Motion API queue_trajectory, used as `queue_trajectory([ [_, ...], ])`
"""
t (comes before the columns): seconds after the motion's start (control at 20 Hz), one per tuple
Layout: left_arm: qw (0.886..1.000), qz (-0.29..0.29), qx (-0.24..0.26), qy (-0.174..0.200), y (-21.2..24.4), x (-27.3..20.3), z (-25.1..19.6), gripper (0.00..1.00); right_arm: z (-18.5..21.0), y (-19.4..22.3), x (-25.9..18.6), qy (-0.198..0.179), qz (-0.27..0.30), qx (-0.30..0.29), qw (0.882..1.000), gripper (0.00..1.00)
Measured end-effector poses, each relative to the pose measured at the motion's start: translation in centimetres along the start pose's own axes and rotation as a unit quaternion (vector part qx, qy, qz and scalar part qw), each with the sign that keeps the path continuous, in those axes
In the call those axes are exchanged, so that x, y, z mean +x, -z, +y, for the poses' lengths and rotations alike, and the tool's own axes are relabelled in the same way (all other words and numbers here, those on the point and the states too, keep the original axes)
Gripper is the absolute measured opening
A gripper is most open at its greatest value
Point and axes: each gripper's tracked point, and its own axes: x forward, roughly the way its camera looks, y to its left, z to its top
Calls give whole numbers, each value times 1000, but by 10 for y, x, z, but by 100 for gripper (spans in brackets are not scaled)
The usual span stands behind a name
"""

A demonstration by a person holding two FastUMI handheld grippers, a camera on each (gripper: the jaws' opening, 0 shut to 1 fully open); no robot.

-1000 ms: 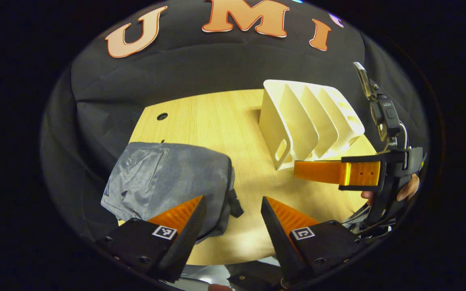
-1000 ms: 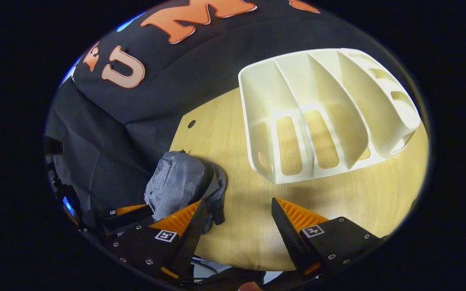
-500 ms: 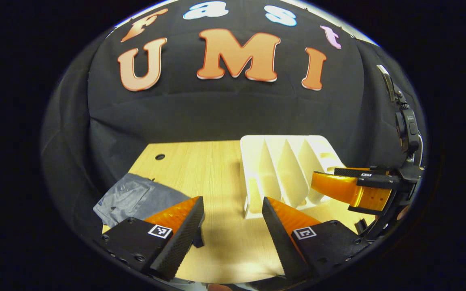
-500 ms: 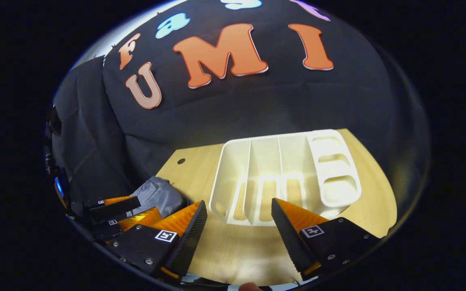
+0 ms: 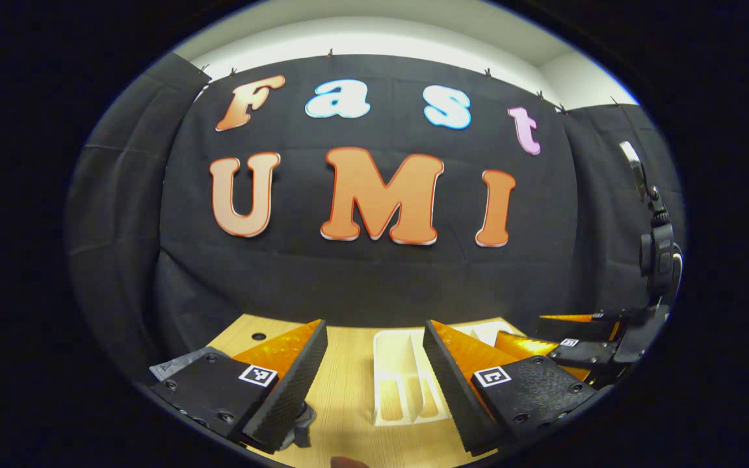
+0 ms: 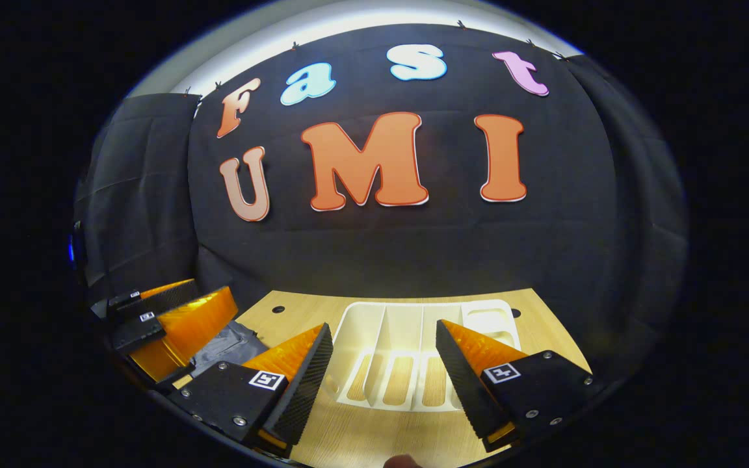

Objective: Open the schoolbag, grab two books from the bookshelf and put them into the schoolbag.

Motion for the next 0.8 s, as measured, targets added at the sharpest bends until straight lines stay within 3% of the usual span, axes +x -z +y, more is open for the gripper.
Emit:
queue_trajectory([
  [0.4,995,-92,22,-12,-60,-7,3,94,24,-38,-4,-6,-62,-49,997,95],
  [0.8,994,-102,32,-1,-63,-5,-3,95,22,-38,-5,6,-71,-70,995,95],
])
